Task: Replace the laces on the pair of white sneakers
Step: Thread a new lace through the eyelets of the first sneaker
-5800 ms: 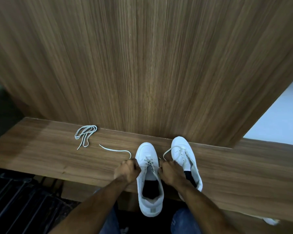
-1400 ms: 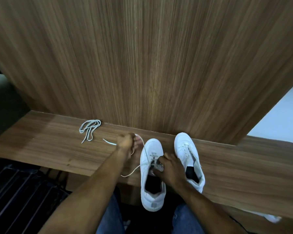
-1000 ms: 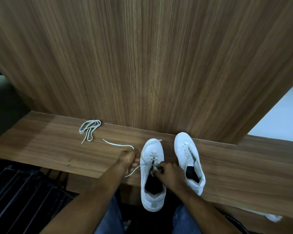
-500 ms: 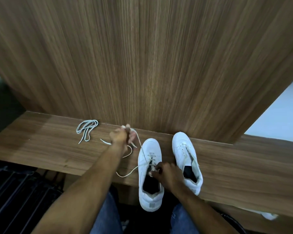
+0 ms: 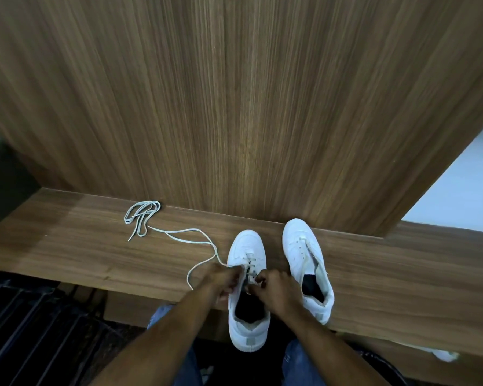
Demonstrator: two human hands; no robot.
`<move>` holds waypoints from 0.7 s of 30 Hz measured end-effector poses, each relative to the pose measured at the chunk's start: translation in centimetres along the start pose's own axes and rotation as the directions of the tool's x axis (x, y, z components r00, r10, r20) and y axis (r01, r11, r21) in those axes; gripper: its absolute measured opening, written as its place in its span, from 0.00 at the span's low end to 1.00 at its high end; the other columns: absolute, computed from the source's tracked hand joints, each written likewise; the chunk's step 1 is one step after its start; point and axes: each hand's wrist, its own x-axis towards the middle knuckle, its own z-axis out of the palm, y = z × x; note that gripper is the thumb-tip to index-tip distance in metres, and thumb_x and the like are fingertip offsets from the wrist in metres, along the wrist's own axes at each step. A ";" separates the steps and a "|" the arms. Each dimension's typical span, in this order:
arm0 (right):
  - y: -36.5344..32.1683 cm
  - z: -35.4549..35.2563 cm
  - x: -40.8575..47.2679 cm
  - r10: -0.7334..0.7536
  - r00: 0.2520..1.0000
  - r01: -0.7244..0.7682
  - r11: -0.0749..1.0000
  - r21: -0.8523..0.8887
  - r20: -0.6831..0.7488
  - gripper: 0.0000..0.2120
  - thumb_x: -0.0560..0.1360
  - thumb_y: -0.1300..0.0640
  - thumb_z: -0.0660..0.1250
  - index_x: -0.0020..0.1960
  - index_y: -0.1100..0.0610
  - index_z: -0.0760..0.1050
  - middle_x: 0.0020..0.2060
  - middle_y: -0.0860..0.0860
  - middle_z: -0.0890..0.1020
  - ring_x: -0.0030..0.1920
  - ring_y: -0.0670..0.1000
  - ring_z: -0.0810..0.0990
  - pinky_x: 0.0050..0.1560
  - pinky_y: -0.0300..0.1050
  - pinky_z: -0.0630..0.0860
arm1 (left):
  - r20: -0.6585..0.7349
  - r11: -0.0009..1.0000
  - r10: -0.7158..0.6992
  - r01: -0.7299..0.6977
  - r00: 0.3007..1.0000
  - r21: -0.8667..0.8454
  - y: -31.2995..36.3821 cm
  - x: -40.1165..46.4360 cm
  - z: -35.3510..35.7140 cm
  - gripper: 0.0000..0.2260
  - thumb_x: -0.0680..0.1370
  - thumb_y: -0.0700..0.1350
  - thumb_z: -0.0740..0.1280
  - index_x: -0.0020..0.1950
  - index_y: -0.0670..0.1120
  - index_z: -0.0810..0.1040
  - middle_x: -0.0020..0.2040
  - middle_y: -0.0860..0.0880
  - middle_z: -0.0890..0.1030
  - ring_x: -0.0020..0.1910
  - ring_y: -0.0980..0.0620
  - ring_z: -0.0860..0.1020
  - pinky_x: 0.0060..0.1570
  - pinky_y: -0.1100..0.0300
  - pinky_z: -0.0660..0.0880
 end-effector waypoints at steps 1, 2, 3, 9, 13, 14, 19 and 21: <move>0.0 0.0 0.0 0.004 1.000 -0.004 1.000 -0.003 0.004 0.17 0.70 0.38 0.66 0.51 0.49 0.80 0.46 0.48 0.85 0.50 0.52 0.82 0.47 0.45 0.77 | -0.025 0.996 0.042 -0.039 0.999 0.082 -0.4 0.3 0.6 0.17 0.77 0.49 0.68 0.31 0.45 0.71 0.26 0.48 0.71 0.19 0.54 0.66 0.21 0.67 0.60; 0.0 0.0 0.0 0.006 1.000 -0.006 1.000 -0.004 0.005 0.17 0.70 0.38 0.66 0.51 0.49 0.80 0.46 0.48 0.85 0.50 0.53 0.82 0.48 0.45 0.77 | -0.048 0.987 0.084 -0.076 0.995 0.144 -0.3 0.3 0.9 0.17 0.77 0.48 0.68 0.30 0.44 0.71 0.25 0.47 0.72 0.20 0.53 0.68 0.21 0.66 0.63; 0.1 0.1 0.0 0.009 1.000 -0.009 1.000 -0.003 0.006 0.18 0.70 0.38 0.66 0.51 0.49 0.80 0.47 0.48 0.85 0.51 0.53 0.82 0.48 0.45 0.77 | -0.080 0.981 0.120 -0.106 0.990 0.165 0.0 0.5 1.1 0.16 0.77 0.46 0.68 0.30 0.44 0.72 0.26 0.46 0.73 0.22 0.52 0.70 0.22 0.65 0.64; 0.0 0.1 0.0 0.027 1.000 -0.027 1.000 0.003 0.011 0.20 0.69 0.35 0.67 0.50 0.50 0.79 0.46 0.48 0.84 0.49 0.52 0.82 0.45 0.44 0.73 | -0.263 0.947 0.175 -0.235 0.949 -0.217 2.4 1.6 -0.3 0.09 0.76 0.38 0.70 0.38 0.43 0.73 0.28 0.47 0.75 0.22 0.53 0.70 0.20 0.65 0.64; 0.0 0.0 -0.1 0.038 0.999 -0.038 0.999 0.005 0.013 0.18 0.69 0.37 0.68 0.49 0.50 0.80 0.45 0.47 0.84 0.49 0.51 0.82 0.47 0.43 0.74 | -0.271 0.984 0.102 -0.138 0.957 -0.116 0.8 2.6 -1.6 0.08 0.73 0.43 0.71 0.36 0.42 0.75 0.27 0.46 0.75 0.22 0.50 0.71 0.23 0.62 0.71; -0.1 0.0 -0.1 0.046 0.999 -0.046 0.999 0.014 0.012 0.19 0.68 0.37 0.68 0.50 0.49 0.80 0.46 0.47 0.84 0.50 0.51 0.82 0.47 0.43 0.75 | -0.251 0.995 0.096 -0.101 0.963 -0.010 0.2 2.8 -2.0 0.08 0.71 0.45 0.71 0.37 0.42 0.77 0.27 0.45 0.75 0.24 0.49 0.73 0.26 0.60 0.73; 0.1 -0.1 -0.2 0.067 0.998 -0.067 0.997 0.033 0.011 0.19 0.68 0.36 0.69 0.51 0.49 0.80 0.47 0.46 0.84 0.51 0.50 0.82 0.49 0.44 0.76 | -0.220 0.881 0.209 -0.086 0.953 0.465 -0.9 1.5 -1.9 0.12 0.69 0.48 0.74 0.40 0.46 0.73 0.33 0.48 0.76 0.37 0.46 0.78 0.38 0.55 0.74; 0.0 -0.1 -0.2 0.068 0.998 -0.068 0.997 0.030 0.010 0.19 0.68 0.37 0.69 0.51 0.49 0.80 0.47 0.46 0.84 0.51 0.50 0.82 0.49 0.44 0.76 | -0.204 0.790 0.303 -0.125 0.931 0.601 -1.0 1.3 -1.7 0.23 0.67 0.53 0.75 0.56 0.48 0.71 0.50 0.48 0.76 0.51 0.43 0.79 0.48 0.55 0.73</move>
